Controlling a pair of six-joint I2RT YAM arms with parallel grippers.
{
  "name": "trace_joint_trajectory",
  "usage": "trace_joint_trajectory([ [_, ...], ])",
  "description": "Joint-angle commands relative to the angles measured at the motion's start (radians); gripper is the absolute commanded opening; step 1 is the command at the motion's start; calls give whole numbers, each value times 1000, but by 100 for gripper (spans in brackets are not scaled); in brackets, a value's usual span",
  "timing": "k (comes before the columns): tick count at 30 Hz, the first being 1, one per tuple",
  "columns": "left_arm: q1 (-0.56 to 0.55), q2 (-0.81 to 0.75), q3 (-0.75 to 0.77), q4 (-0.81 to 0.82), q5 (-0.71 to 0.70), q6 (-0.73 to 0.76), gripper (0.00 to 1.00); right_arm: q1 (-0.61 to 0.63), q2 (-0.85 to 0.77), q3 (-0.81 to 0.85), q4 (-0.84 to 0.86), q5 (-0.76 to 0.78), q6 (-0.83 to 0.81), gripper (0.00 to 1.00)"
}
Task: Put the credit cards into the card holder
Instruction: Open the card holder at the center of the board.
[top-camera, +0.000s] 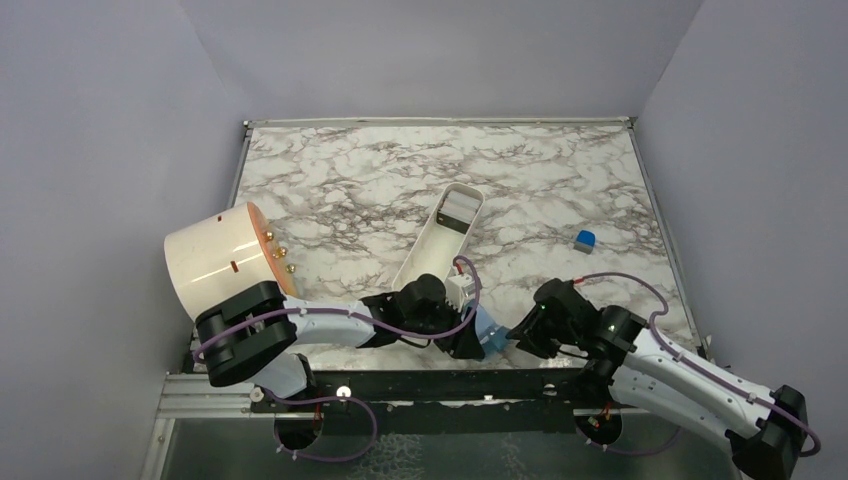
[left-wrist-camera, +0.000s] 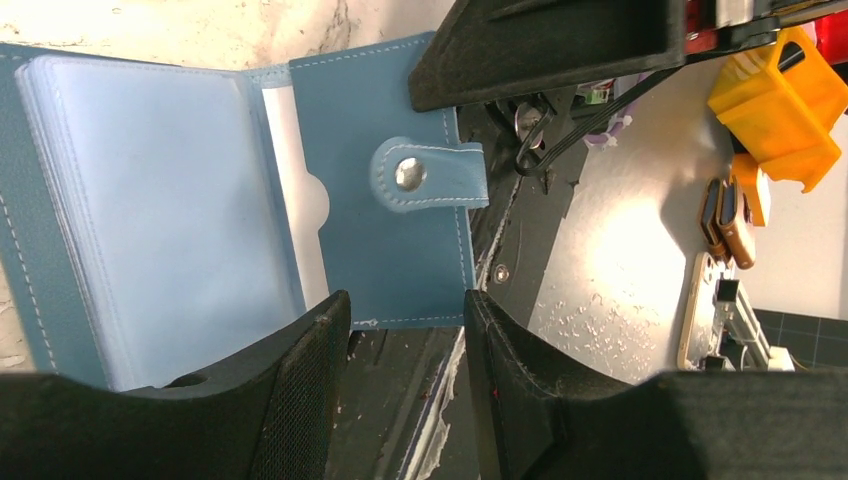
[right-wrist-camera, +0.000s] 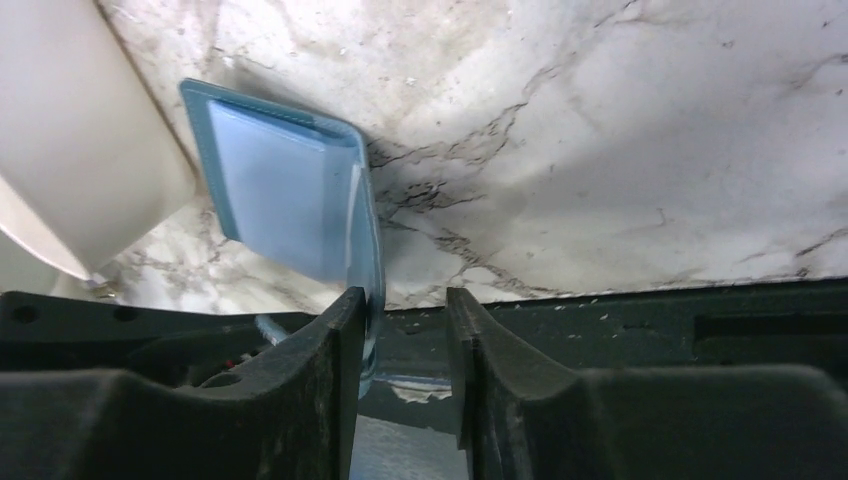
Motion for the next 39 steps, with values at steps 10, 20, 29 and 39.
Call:
trace_joint_trajectory([
  [10, -4, -107, -13, -110, -201, 38, 46, 7, 37, -65, 294, 97, -262, 10],
  [20, 45, -199, -29, -283, -382, 72, 45, 7, 182, -7, 433, 112, -427, 1],
  [29, 124, -245, -66, -326, -441, 59, 41, 6, 295, -9, 644, 27, -524, 1],
  [39, 209, -290, -91, -332, -392, 59, 40, 7, 357, 14, 739, -9, -715, 1],
])
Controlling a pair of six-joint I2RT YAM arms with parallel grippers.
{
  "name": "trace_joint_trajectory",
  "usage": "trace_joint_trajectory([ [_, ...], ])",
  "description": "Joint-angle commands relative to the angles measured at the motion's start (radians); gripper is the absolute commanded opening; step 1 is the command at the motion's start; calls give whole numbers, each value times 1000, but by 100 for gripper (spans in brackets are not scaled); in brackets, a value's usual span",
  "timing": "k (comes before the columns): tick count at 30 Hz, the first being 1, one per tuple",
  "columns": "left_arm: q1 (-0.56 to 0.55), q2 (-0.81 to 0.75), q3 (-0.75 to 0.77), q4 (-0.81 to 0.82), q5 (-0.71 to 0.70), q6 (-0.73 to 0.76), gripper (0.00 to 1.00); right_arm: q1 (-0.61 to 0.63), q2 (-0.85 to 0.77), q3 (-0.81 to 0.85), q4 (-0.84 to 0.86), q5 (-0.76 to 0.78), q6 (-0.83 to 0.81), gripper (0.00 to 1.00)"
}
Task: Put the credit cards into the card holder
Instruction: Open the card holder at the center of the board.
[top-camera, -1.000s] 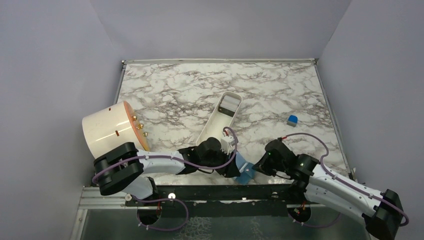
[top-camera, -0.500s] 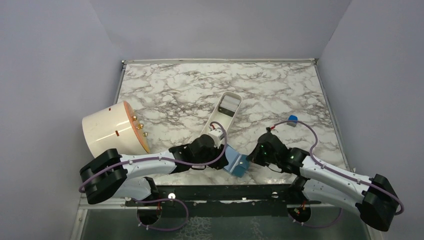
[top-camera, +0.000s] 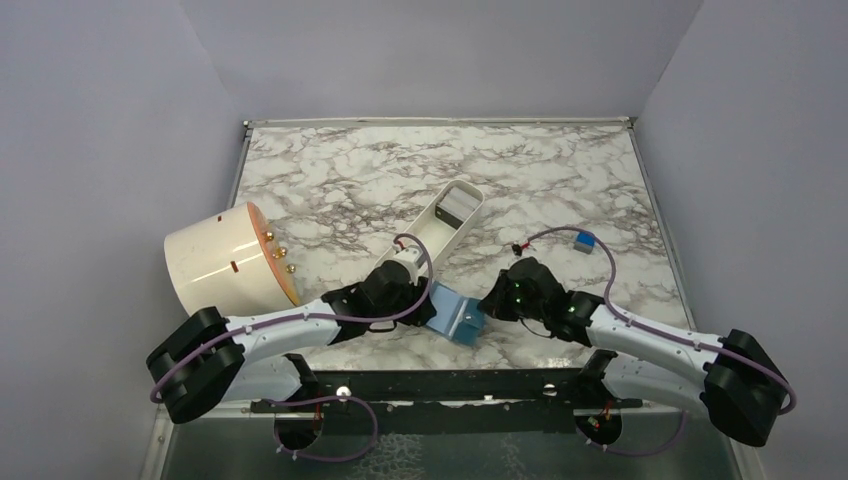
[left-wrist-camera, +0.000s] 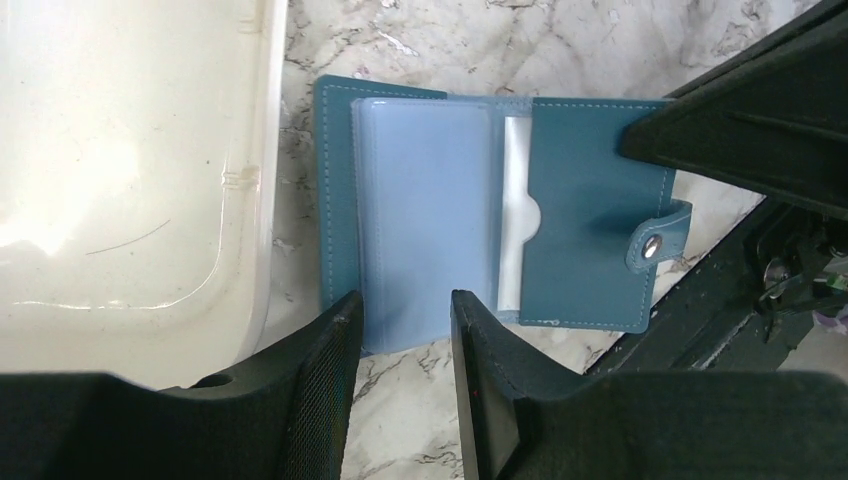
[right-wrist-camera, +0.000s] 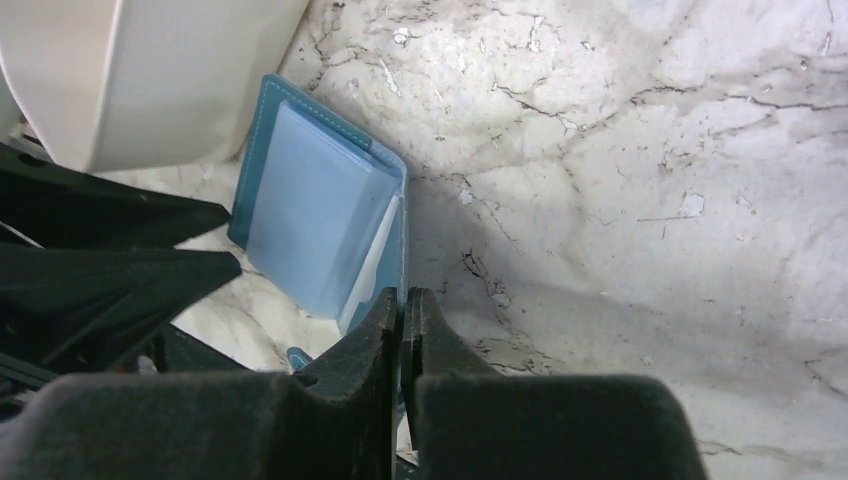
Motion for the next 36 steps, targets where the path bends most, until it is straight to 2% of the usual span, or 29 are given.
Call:
trace_joint_trajectory([
  [1, 25, -35, -1, -23, 20, -3, 41, 7, 13, 48, 45, -50, -154, 1],
  [6, 25, -107, 30, -87, 115, -32, 53, 7, -70, 75, -5, -156, -260, 1],
  [11, 24, -225, 31, -150, 174, -71, 63, 7, -196, 55, -27, -245, -283, 1],
  [17, 26, -366, -20, -153, 218, -121, 69, 7, -328, -45, 121, -379, -203, 1],
  [23, 26, -489, -92, -155, 176, -154, 72, 7, -407, -74, 216, -463, -136, 1],
  [32, 26, -650, -199, -40, 223, -265, 73, 7, -523, -94, 228, -467, -73, 1],
  [34, 26, -664, -217, 10, 242, -282, 69, 7, -527, -97, 245, -480, -59, 1],
  [36, 26, -677, -239, 70, 267, -313, 59, 7, -524, -94, 241, -482, -54, 1],
])
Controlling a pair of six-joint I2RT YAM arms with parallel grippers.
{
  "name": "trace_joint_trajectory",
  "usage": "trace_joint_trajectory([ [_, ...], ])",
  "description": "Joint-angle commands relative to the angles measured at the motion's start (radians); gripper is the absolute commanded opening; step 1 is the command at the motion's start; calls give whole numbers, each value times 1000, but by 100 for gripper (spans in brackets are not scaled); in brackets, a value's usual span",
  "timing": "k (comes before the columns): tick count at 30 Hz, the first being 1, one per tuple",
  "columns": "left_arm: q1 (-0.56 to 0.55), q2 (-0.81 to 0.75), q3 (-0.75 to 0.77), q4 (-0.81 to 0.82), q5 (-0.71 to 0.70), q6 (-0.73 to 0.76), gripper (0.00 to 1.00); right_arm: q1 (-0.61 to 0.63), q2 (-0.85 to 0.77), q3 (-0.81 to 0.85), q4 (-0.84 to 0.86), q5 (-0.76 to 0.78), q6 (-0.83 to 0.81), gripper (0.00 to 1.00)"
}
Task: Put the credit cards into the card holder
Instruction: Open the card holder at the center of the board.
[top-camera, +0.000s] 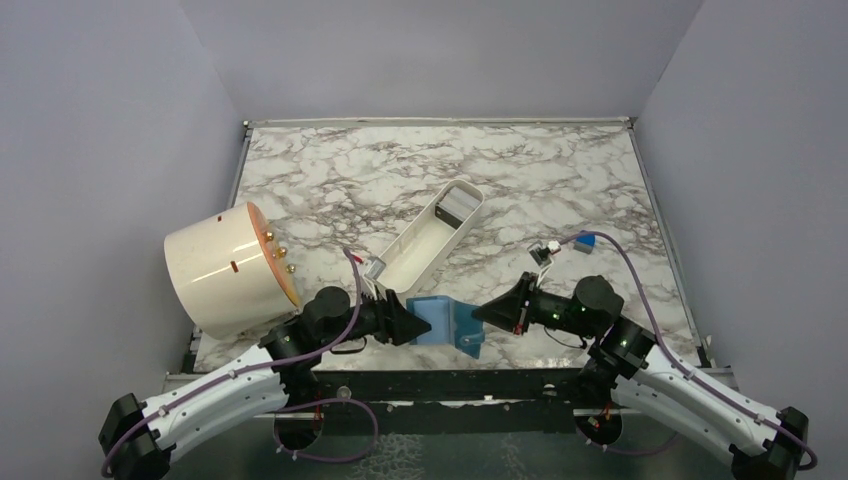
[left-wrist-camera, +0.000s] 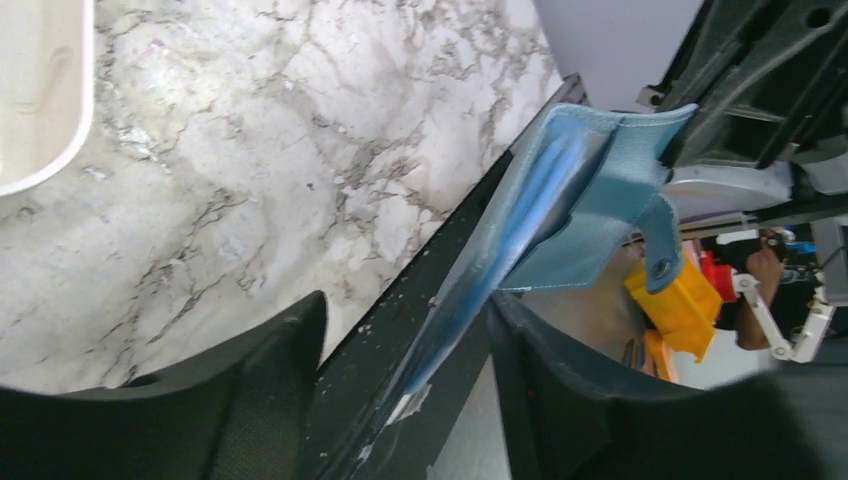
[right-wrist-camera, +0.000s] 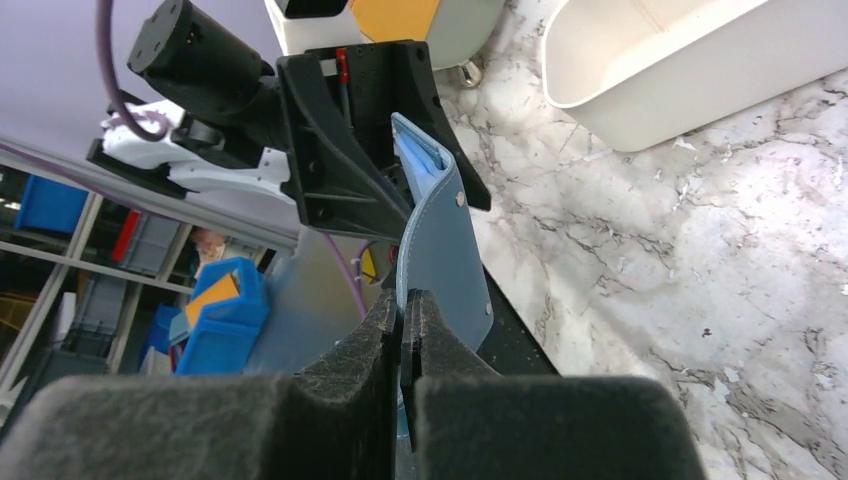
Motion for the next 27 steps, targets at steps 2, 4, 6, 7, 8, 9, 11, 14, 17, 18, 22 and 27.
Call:
trace_joint_trajectory([
  [2, 5, -47, -50, 204, 85, -99, 47, 6, -2, -2, 42, -27, 34, 1],
  [4, 5, -66, -64, 233, 90, -123, 34, 7, -1, 0, 15, -1, 22, 1],
  [6, 5, -80, -69, 236, 84, -135, 22, 7, 10, 5, -42, 45, 13, 1],
  [7, 5, -80, -69, 235, 81, -137, 17, 6, 18, 10, -72, 72, 9, 1],
  [8, 5, -74, -70, 236, 79, -139, 11, 7, 28, 16, -102, 100, 4, 2],
  [9, 5, -65, -70, 237, 77, -138, 5, 7, 39, 21, -129, 126, 2, 4],
  [11, 5, -29, -65, 236, 71, -127, 0, 6, 64, 36, -191, 177, -1, 12],
  [14, 5, 41, -49, 236, 58, -115, 0, 7, 127, 97, -335, 259, -4, 27],
  [17, 5, 117, -17, 195, 27, -96, 0, 7, 194, 195, -500, 331, -1, 37],
  [18, 5, 138, -11, 192, 22, -91, 0, 7, 211, 233, -544, 346, -6, 39],
  [22, 5, 217, 4, 180, -14, -100, 0, 6, 269, 330, -655, 354, 0, 47],
  [27, 5, 315, 6, 201, -32, -122, 0, 8, 302, 327, -568, 268, 41, 47],
])
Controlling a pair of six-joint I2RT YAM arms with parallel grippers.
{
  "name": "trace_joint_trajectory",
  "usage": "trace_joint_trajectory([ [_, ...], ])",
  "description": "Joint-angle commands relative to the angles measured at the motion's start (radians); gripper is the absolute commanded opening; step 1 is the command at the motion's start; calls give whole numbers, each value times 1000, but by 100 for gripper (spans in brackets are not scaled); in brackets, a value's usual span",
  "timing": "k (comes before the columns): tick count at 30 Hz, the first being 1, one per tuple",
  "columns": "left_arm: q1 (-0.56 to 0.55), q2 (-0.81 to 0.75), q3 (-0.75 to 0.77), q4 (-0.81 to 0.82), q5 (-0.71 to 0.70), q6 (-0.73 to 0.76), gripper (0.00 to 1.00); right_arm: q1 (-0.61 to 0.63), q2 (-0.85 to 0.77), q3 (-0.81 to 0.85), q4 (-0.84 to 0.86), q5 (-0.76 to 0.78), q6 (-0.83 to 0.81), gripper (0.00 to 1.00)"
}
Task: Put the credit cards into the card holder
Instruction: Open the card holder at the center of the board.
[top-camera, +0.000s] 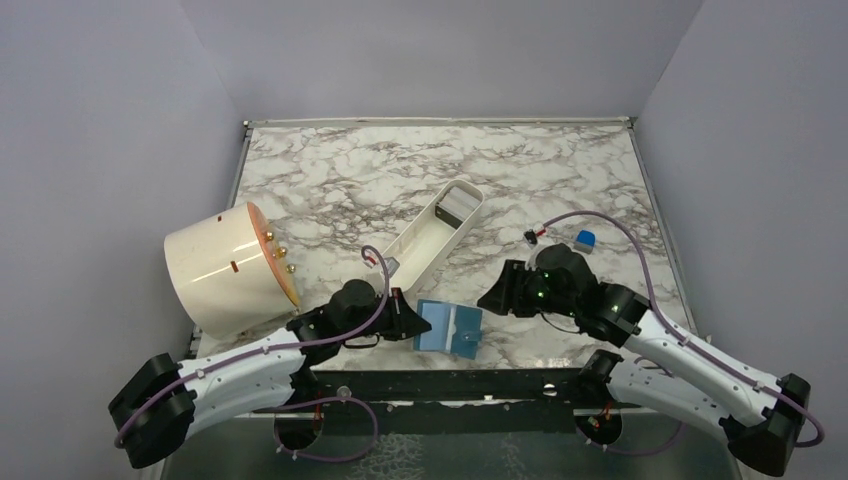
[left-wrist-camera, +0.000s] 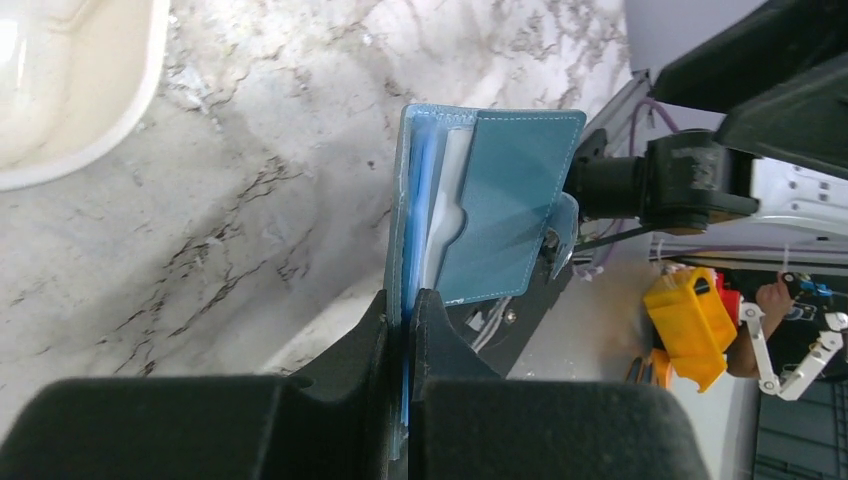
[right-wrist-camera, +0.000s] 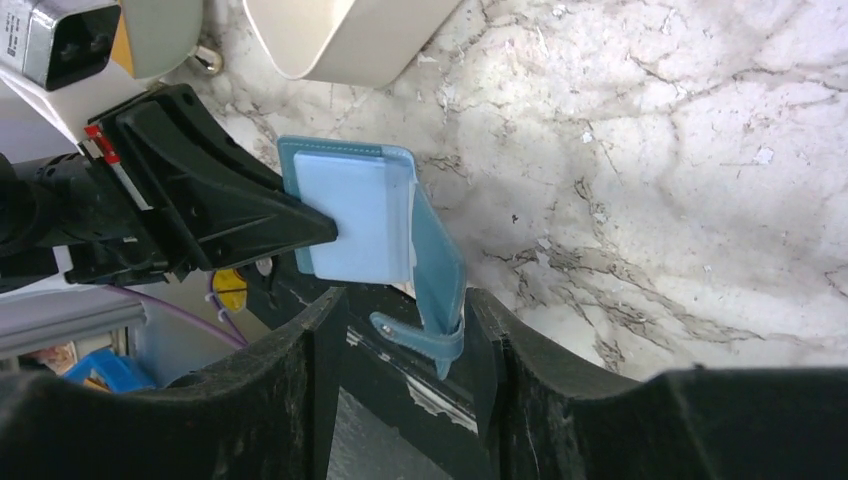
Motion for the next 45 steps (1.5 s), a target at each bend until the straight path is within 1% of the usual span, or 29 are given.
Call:
trace_joint_trajectory([
  [1, 2, 63, 19, 45, -39, -21, 0, 8, 26, -13, 39, -60, 42, 47],
  [5, 1, 93, 17, 63, -46, -32, 0, 26, 94, -60, 185, -118, 84, 47],
  [9, 1, 104, 6, 65, -53, -52, 0, 85, 194, -77, 291, -100, 100, 48],
  [11, 2, 104, -4, 73, -50, -64, 2, 115, 259, -75, 334, -81, 94, 47],
  [13, 2, 97, -13, 76, -50, -72, 5, 132, 335, -75, 367, -70, 84, 44],
  [17, 2, 79, -24, 67, -46, -74, 13, 138, 444, -101, 455, -64, 55, 26],
  [18, 0, 74, -30, 65, -44, -78, 14, 138, 460, -115, 468, -53, 53, 23],
  [20, 0, 64, -47, 68, -38, -93, 17, 138, 478, -153, 499, -41, 55, 20],
  [23, 0, 38, -74, 77, -32, -105, 25, 138, 483, -221, 570, -60, 59, 20],
  [25, 0, 19, -88, 80, -32, -107, 29, 138, 492, -228, 571, -60, 58, 20],
  [27, 0, 6, -100, 90, -29, -109, 31, 137, 497, -231, 561, -47, 56, 20],
  [28, 1, 3, -103, 91, -30, -109, 31, 138, 498, -233, 561, -42, 55, 20],
  [31, 1, 4, -104, 89, -29, -100, 21, 138, 498, -236, 572, -44, 54, 20],
  [33, 0, 5, -101, 91, -22, -92, 18, 138, 500, -235, 577, -51, 53, 20],
  [35, 1, 0, -101, 99, -17, -88, 20, 138, 501, -236, 578, -49, 52, 19],
  [37, 1, -10, -101, 104, -12, -84, 30, 138, 506, -241, 577, -35, 53, 19],
  [38, 1, -17, -102, 106, -10, -83, 31, 138, 510, -243, 574, -28, 53, 19],
  [41, 1, -42, -111, 113, -10, -87, 29, 138, 526, -254, 581, -11, 48, 18],
  [42, 0, -50, -116, 115, -11, -90, 27, 138, 531, -260, 585, -4, 47, 17],
  [43, 1, -56, -123, 119, -13, -95, 21, 138, 535, -263, 585, 4, 47, 17],
  [44, 0, -59, -129, 125, -13, -99, 15, 138, 540, -265, 584, 11, 46, 17],
  [45, 1, -61, -135, 132, -12, -103, 6, 138, 541, -267, 587, 14, 42, 17],
])
